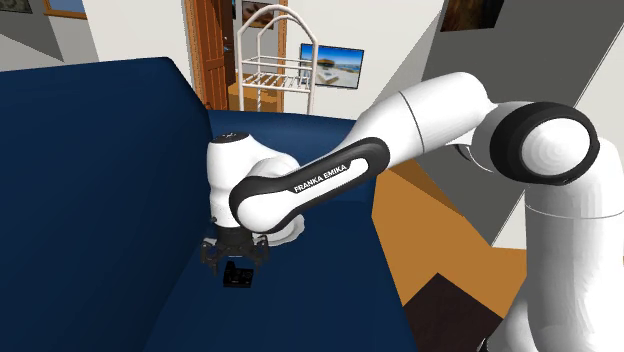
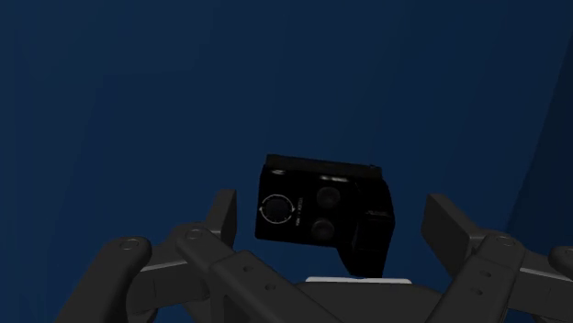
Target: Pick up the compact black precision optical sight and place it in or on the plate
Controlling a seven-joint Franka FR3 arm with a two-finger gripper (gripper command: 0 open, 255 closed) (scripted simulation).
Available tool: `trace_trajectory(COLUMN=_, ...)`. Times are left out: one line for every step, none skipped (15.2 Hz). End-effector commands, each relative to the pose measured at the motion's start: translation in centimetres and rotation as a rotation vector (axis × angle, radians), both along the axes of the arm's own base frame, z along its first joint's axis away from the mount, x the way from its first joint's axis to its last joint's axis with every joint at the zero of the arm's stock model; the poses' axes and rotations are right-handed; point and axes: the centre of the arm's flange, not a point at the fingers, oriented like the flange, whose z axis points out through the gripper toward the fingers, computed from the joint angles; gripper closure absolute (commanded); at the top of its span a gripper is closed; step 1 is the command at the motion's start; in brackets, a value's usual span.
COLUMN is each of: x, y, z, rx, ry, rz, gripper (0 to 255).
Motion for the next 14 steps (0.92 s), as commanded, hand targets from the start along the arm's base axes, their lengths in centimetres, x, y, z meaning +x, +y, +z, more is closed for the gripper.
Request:
trace_trajectory(x=0.0, y=0.0, z=0.0, rx=0.0, ry=0.0, rz=0.0, gripper=0)
trace_trajectory(x=0.0, y=0.0, z=0.0, rx=0.0, ry=0.0, rz=0.0, gripper=0)
trace_trajectory(x=0.0, y=0.0, z=0.0, rx=0.0, ry=0.0, rz=0.0, gripper=255)
trace_trajectory(x=0.0, y=0.0, z=0.0, rx=0.0, ry=0.0, rz=0.0, gripper=255)
trace_trajectory(x=0.0, y=0.0, z=0.0, rx=0.0, ry=0.0, rz=0.0, gripper=255)
trace_trajectory(x=0.0, y=0.0, z=0.0, rx=0.0, ry=0.0, rz=0.0, gripper=255)
trace_trajectory(x=0.0, y=0.0, z=0.0, rx=0.0, ry=0.0, rz=0.0, gripper=255)
trace_trajectory(x=0.0, y=0.0, z=0.0, rx=0.0, ry=0.0, rz=0.0, gripper=255)
trace_trajectory(x=0.0, y=0.0, z=-0.1, rx=0.0, ry=0.0, rz=0.0, gripper=255)
trace_trajectory(x=0.1, y=0.0, z=0.0, rx=0.0, ry=0.0, rz=0.0, gripper=255)
trace_trajectory(x=0.1, y=0.0, z=0.1, rx=0.0, ry=0.0, rz=0.0, gripper=255)
trace_trajectory(x=0.0, y=0.0, z=0.0, rx=0.0, ry=0.0, rz=0.0, gripper=255)
trace_trajectory(x=0.0, y=0.0, z=0.5, rx=0.0, ry=0.0, rz=0.0, gripper=255)
trace_trajectory(x=0.0, y=0.0, z=1.0, rx=0.0, ry=0.0, rz=0.0, gripper=255)
